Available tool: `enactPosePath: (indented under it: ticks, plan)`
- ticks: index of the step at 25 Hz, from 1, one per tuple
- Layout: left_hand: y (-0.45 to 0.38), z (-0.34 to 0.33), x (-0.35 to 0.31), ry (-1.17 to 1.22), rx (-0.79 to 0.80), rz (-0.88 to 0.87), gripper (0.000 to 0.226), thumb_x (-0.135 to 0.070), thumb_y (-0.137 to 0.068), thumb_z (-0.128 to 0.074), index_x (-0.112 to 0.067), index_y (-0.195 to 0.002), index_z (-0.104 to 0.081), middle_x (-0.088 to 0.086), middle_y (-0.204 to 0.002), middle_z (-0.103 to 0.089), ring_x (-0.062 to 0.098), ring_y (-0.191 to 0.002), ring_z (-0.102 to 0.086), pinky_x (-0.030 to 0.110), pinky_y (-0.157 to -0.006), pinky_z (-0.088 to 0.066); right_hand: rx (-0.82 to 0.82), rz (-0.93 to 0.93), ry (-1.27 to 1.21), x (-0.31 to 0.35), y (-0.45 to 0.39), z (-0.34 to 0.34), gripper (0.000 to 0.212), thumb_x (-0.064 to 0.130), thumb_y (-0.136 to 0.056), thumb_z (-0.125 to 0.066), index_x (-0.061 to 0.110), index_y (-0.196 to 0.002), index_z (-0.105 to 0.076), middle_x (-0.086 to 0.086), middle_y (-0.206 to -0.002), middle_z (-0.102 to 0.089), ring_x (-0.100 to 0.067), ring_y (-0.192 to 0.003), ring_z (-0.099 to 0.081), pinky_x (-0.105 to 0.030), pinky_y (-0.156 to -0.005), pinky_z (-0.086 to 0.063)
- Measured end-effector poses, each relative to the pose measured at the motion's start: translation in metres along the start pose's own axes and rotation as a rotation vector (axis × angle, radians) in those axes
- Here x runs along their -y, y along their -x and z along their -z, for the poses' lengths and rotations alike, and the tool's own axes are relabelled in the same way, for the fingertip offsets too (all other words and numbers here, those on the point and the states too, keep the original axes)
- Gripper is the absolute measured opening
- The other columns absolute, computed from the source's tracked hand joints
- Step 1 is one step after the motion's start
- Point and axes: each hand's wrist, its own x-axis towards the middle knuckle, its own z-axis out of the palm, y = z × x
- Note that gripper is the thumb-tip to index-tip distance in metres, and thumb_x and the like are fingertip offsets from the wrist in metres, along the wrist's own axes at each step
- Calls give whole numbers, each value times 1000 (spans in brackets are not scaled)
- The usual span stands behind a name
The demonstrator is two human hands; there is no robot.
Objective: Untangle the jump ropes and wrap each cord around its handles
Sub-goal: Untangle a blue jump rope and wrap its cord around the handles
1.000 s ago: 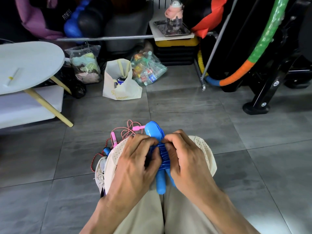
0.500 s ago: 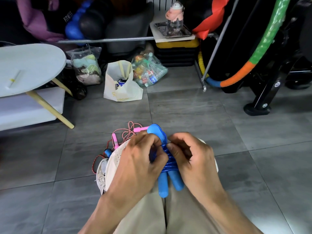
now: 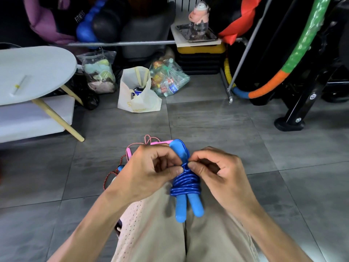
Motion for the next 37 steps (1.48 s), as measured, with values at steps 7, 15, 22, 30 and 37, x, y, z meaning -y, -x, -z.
enactPosePath:
  ticks: [7,15,22,30,37]
  plan:
    - [2,-17,-4,-1,-174,19,13,-22,-72,-77,-16,-68,-66,1,-61,-55,18,-53,-43,31,-50,-38,23,69,98,-1,2,4,13,9,-90,-62,19,-85,-67,11,-79,-62,-19,-71,-59,-34,-63,-47]
    - [-2,-32,-11,-37,-349,91,45,-46,-62,-83,-9,-59,-58,9,-53,-47,7,-49,-34,23,-47,-30,-11,32,8,-2,13,4,10,11,-86,-63,16,-90,-71,5,-86,-67,-23,-76,-66,-46,-65,-53]
    - [3,-34,-10,-26,-275,81,46,-57,-60,-80,-21,-82,-61,1,-74,-58,15,-62,-52,32,-59,-45,-174,-69,-10,10,12,-4,8,26,-89,-62,22,-89,-69,9,-77,-71,-14,-70,-68,-38,-63,-53]
    - [11,-22,-30,142,-197,43,52,-29,-63,-84,-33,-108,-59,1,-116,-56,20,-83,-69,27,-74,-52,-227,-219,-401,32,-1,-5,13,9,-100,-49,11,-91,-58,3,-79,-66,-8,-72,-63,-22,-64,-53]
    - [6,-26,-41,500,-147,-98,54,-7,-58,-84,-21,-109,-72,22,-123,-49,24,-89,-67,30,-77,-56,-212,-449,-1204,35,-4,9,22,17,-84,-54,6,-103,-55,-19,-104,-61,-27,-83,-68,-33,-61,-58]
